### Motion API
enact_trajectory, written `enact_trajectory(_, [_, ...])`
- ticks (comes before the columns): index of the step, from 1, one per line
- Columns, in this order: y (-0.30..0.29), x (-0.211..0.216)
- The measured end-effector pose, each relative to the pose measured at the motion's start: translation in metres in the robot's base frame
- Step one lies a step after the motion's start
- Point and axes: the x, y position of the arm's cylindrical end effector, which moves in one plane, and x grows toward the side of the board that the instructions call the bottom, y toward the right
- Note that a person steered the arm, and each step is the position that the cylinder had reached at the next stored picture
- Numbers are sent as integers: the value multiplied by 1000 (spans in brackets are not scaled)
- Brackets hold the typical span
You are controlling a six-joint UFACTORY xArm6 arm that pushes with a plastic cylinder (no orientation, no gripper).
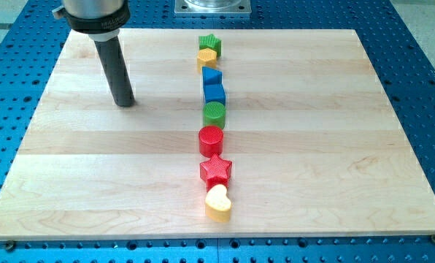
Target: Place the arm left to the blue cube
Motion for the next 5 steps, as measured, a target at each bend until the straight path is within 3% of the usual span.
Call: enact_trajectory(5, [-14,0])
